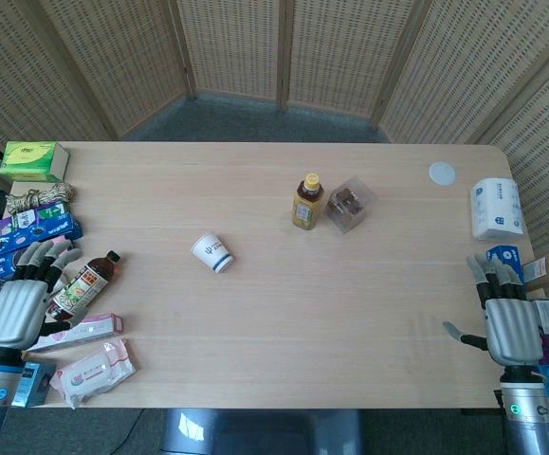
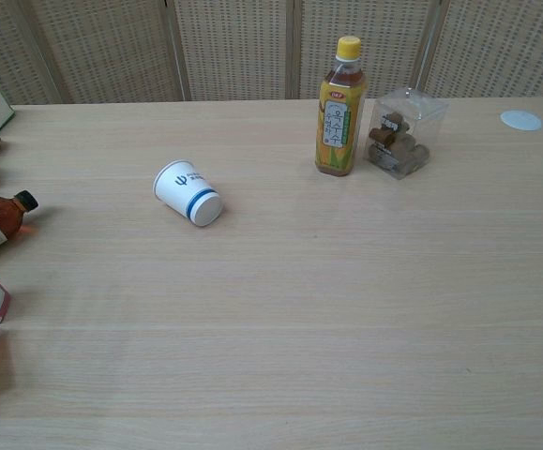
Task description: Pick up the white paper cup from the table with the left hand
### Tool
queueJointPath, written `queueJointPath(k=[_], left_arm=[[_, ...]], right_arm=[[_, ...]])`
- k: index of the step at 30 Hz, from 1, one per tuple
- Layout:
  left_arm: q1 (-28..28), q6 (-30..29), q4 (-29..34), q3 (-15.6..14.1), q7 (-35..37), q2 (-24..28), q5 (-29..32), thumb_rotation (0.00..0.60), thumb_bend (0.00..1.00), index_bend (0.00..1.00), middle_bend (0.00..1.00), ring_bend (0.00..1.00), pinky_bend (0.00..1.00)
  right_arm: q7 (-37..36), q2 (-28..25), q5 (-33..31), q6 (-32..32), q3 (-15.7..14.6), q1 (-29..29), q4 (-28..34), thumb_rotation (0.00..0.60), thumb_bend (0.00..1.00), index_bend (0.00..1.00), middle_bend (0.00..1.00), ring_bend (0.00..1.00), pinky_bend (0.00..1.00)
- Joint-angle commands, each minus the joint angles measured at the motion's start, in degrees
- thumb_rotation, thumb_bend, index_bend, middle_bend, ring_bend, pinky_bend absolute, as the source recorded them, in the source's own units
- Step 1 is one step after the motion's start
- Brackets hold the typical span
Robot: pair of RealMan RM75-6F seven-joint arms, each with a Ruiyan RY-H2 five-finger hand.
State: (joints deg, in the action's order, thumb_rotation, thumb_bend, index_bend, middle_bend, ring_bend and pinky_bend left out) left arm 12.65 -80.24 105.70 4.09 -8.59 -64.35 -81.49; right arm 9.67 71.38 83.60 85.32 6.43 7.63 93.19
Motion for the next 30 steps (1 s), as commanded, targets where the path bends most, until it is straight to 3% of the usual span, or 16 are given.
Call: queueJointPath(k=[1,17,30], left_arm=[[1.8,2.4,-1.0,0.7,-2.7,-0.1,0.9,0.600,0.23,0.17,0.11,0.00,0.00],[18.2,20.2,-12.4,7.0,-19.2,-11.6,12.5,0.600,0.23,0.00,0.01,0.00,0.00],[31.4,30.0,-26.2,9.6,-28.3,-24.1,22.8,0.600,0.23,0.00,0.00,0.00,0.00]], right_arm=[[0.0,-0.2,-0.1,-0.1,0.0,0.0,0.2,0.523,0.05,0.00,0.00,0.00,0.00],[0.1,-3.6,-0.8,2.2,-0.2,-2.3,2.8,0.525,0.06,0.00,0.00,0.00,0.00],[-1.1,-6.4,-2.6,3.6,0.1,-4.5,3.0,0.522,0.06,0.00,0.00,0.00,0.00]])
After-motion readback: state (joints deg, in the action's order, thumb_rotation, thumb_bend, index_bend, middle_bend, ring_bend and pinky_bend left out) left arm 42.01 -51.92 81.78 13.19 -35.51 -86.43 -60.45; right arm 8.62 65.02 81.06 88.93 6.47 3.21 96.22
